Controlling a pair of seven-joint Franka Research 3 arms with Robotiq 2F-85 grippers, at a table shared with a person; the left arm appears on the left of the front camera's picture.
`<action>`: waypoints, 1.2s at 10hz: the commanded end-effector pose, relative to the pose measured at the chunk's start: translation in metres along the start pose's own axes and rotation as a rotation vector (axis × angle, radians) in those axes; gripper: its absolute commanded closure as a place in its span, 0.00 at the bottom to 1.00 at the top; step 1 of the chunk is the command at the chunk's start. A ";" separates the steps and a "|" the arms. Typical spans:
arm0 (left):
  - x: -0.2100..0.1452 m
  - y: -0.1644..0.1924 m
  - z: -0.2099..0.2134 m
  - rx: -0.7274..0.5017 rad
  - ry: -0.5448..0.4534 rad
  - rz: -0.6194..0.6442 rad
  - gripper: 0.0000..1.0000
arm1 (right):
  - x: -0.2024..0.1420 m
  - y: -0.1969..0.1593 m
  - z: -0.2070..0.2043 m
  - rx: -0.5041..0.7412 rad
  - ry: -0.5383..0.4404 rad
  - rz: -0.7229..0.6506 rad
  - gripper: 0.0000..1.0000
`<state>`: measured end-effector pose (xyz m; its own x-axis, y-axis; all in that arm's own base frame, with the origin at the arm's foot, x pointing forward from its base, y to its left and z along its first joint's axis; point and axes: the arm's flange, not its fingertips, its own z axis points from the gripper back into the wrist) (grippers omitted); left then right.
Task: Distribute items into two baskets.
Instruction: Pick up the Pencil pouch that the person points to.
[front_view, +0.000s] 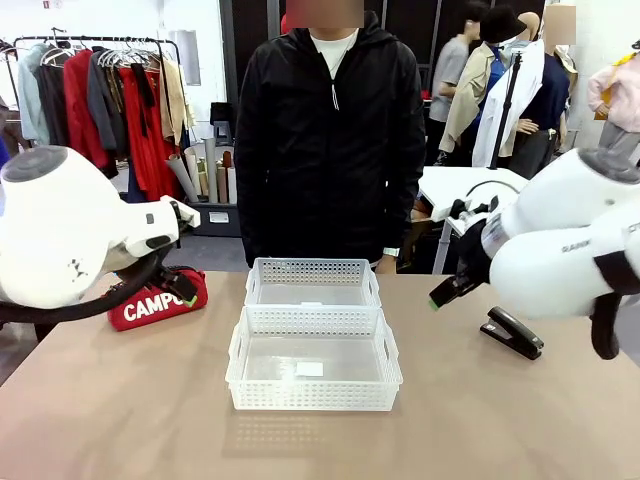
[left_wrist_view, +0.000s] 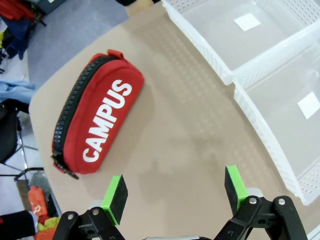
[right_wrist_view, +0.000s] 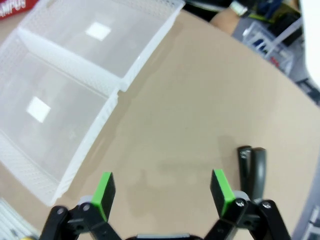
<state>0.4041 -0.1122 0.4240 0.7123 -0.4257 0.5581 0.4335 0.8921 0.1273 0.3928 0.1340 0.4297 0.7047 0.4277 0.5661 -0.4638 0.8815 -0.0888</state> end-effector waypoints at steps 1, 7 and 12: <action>0.001 0.013 0.039 0.000 0.009 0.056 0.00 | 0.006 -0.017 0.038 0.021 -0.019 -0.099 0.00; -0.021 0.152 0.103 -0.123 -0.131 0.164 0.00 | -0.022 -0.129 0.100 0.266 -0.091 -0.161 0.00; -0.063 0.209 0.137 -0.295 -0.319 0.187 0.00 | -0.085 -0.186 0.160 0.346 -0.321 -0.245 0.00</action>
<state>0.3785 0.1154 0.5236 0.6359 -0.1475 0.7575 0.4558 0.8638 -0.2145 0.3466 -0.0927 0.5321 0.6704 0.1061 0.7344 -0.4744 0.8223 0.3142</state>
